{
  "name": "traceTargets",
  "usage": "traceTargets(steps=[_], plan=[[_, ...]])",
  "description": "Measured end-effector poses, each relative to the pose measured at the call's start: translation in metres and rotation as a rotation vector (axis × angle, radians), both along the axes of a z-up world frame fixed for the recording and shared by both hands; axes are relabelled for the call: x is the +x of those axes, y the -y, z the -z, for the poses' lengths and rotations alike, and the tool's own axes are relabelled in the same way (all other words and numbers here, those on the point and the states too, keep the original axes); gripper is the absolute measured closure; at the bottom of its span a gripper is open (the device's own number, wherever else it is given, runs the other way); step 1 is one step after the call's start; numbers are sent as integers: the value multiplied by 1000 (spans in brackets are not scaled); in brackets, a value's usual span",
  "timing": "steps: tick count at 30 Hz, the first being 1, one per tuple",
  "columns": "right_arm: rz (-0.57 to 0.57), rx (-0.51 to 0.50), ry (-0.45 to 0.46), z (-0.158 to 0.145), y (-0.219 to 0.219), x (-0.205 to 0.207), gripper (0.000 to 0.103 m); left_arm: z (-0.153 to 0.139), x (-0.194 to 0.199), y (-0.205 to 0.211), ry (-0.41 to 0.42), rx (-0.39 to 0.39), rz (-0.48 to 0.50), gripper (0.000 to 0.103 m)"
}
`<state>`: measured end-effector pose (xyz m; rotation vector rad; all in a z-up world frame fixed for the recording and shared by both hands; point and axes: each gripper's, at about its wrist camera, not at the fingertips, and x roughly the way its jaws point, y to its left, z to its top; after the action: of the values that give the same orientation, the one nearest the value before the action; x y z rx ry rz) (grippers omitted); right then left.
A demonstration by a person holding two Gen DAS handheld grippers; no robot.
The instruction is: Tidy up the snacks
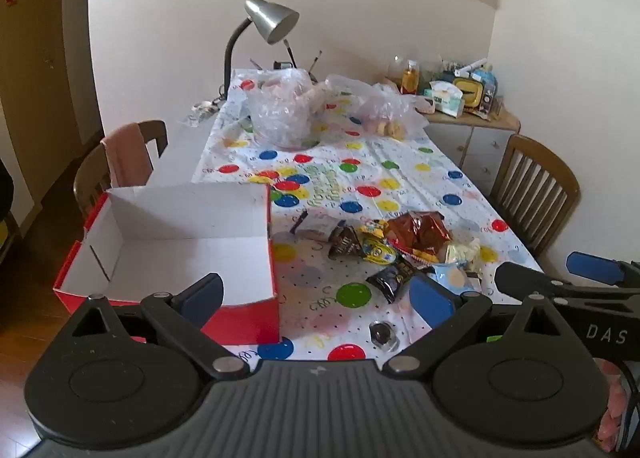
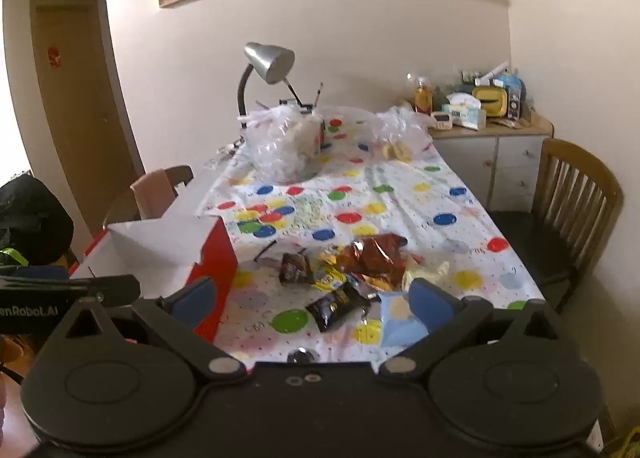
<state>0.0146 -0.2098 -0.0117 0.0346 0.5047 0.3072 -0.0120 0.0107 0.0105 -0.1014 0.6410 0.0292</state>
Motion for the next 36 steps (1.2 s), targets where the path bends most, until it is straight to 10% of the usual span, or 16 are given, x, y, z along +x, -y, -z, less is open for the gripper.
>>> traceTargets(steps=[36], plan=[[-70, -5, -59, -8, -3, -6, 0, -10, -12, 5, -65, 33, -60, 3]])
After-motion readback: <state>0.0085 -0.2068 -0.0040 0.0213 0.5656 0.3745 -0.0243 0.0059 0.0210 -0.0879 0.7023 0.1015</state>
